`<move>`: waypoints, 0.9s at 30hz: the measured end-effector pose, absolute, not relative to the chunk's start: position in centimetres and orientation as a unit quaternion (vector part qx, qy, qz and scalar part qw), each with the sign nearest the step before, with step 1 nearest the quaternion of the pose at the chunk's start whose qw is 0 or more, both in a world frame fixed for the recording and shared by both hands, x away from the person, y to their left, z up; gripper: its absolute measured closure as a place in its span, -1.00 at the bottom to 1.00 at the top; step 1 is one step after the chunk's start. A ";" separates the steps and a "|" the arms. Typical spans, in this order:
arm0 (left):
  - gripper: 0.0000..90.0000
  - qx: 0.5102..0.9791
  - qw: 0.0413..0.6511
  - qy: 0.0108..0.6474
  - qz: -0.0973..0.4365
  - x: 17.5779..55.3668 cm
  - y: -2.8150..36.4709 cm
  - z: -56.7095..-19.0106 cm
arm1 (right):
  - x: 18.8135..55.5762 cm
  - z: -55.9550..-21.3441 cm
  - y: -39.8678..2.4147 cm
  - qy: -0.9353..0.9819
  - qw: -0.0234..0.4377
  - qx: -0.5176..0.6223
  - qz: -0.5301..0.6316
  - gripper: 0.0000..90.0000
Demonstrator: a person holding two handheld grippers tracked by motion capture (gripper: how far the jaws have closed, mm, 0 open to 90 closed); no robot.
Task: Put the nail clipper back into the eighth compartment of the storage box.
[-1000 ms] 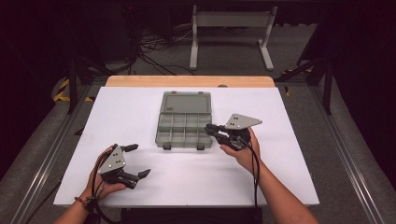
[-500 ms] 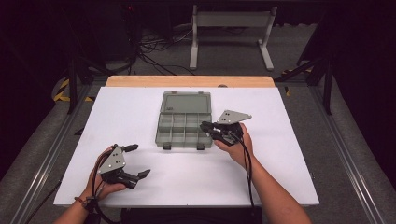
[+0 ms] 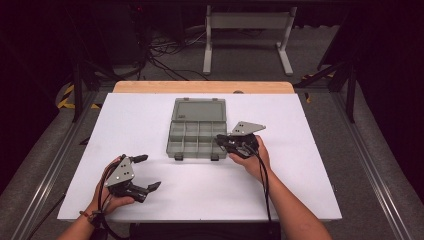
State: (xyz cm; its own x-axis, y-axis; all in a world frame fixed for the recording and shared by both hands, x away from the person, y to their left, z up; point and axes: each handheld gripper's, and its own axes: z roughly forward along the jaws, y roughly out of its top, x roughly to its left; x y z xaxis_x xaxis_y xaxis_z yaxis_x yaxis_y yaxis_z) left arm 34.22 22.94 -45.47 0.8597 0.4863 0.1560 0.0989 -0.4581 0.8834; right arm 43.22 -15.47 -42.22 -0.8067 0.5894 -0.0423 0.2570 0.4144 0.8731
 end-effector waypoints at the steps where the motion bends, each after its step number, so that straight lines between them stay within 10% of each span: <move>1: -0.89 0.831 0.490 0.174 0.199 34.2 23.0 -45.4 | 43.2 -42.3 -15.5 0.824 0.173 0.258 0.474 0.80; 27: -0.88 0.833 0.485 0.173 0.201 34.2 22.8 -45.5 | 43.3 -43.7 -15.3 0.839 0.181 0.260 0.442 0.78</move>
State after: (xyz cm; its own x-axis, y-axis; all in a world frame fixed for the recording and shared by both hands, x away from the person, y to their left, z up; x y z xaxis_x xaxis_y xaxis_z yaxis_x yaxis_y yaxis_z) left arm 34.21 22.81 -45.52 0.8591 0.4838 0.1669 0.0937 -0.4692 0.8781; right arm 43.29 -15.26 -43.73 -0.7998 0.5957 -0.0734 0.2760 0.4736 0.8364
